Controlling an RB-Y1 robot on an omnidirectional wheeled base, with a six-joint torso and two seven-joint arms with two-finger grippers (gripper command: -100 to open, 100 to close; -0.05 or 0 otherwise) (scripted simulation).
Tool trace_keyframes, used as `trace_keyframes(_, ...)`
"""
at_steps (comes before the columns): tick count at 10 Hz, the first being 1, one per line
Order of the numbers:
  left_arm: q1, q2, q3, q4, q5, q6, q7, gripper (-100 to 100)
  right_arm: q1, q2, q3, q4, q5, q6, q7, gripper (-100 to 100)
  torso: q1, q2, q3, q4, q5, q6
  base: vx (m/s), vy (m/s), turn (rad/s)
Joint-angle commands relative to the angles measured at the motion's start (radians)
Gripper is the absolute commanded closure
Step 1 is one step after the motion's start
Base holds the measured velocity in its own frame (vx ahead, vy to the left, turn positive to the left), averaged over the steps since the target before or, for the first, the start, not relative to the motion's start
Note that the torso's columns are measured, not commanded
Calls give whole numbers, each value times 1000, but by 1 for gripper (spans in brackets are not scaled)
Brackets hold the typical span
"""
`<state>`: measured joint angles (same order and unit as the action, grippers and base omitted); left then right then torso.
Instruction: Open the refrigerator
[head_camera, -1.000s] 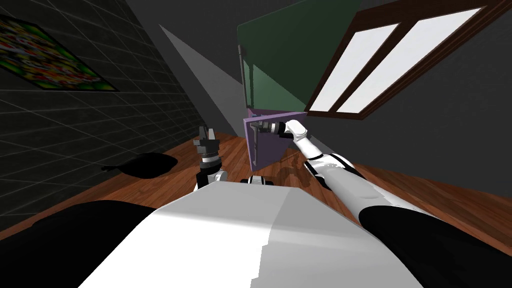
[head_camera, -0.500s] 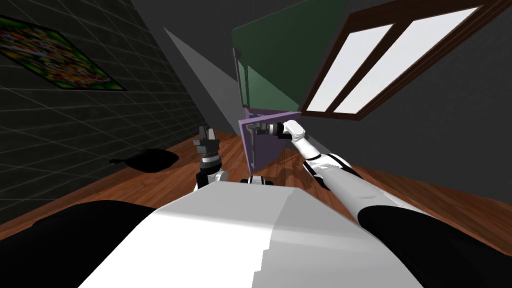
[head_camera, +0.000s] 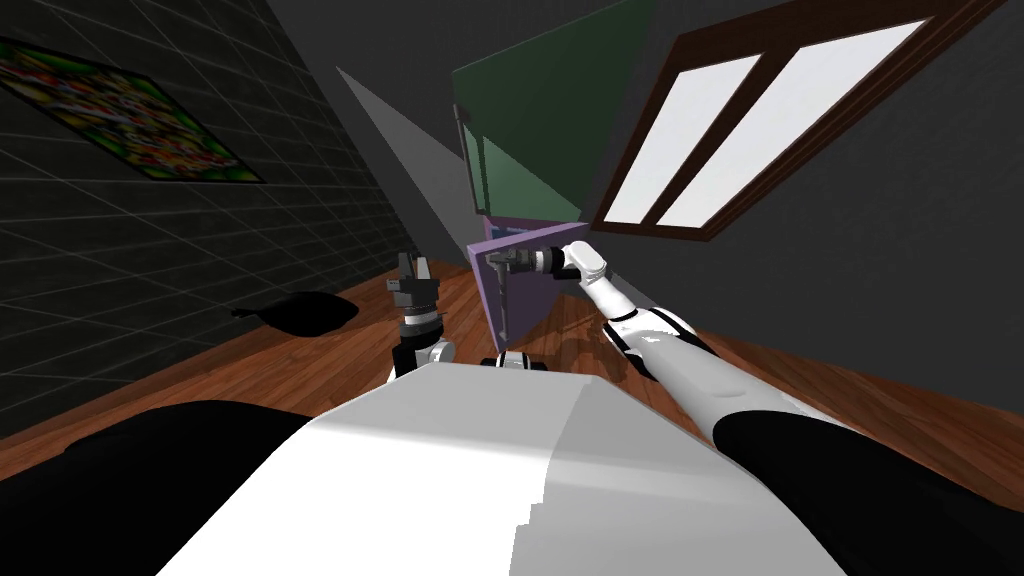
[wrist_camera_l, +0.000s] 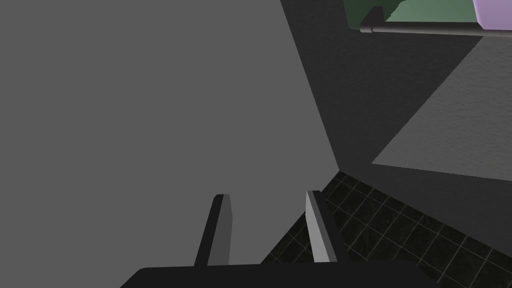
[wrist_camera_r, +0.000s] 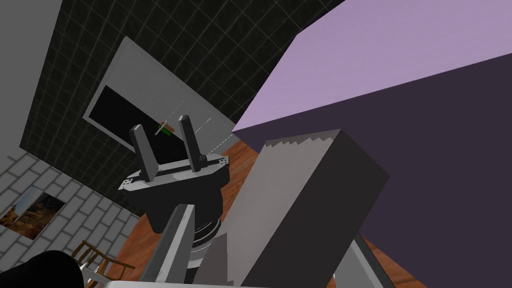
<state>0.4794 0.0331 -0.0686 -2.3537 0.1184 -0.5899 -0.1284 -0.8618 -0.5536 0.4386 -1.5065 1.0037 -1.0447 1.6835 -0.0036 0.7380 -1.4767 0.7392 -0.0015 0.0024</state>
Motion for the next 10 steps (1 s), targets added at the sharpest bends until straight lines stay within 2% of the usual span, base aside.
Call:
trace_keyframes(1, 0, 0, 0, 0, 0, 0, 0, 0, -35, -9, -7, -6, -16, -17, -30, -100, -3, 1, 1, 0, 0, -1, -45, -129, 33)
trace_keyframes(3, 0, 0, 0, 0, 0, 0, 0, 0, -58, -18, -13, -5, -21, -20, -54, -100, 17, -5, -4, 0, 5, -3, -15, 51, -25)
trace_keyframes(7, 0, 0, 0, 0, 0, 0, 0, 0, -116, -42, -28, -2, -33, -26, -112, -100, -4, 15, 8, 13, -3, -1, 14, 44, 10)
trace_keyframes(8, 0, 0, 0, 0, 0, 0, 0, 0, -92, -37, -5, -1, -22, -30, -107, -100, -6, 18, 10, 15, -4, 0, 12, 12, 10)
trace_keyframes(9, 0, 0, 0, 0, 0, 0, 0, 0, -91, -37, -2, 2, -20, -31, -110, 0, -5, 17, 10, 11, -3, -1, 11, 6, -1)
trace_keyframes(10, 0, 0, 0, 0, 0, 0, 0, 0, -87, -38, 2, 4, -18, -32, -110, 0, -1, 13, 8, 8, -1, -2, 0, 0, 0)
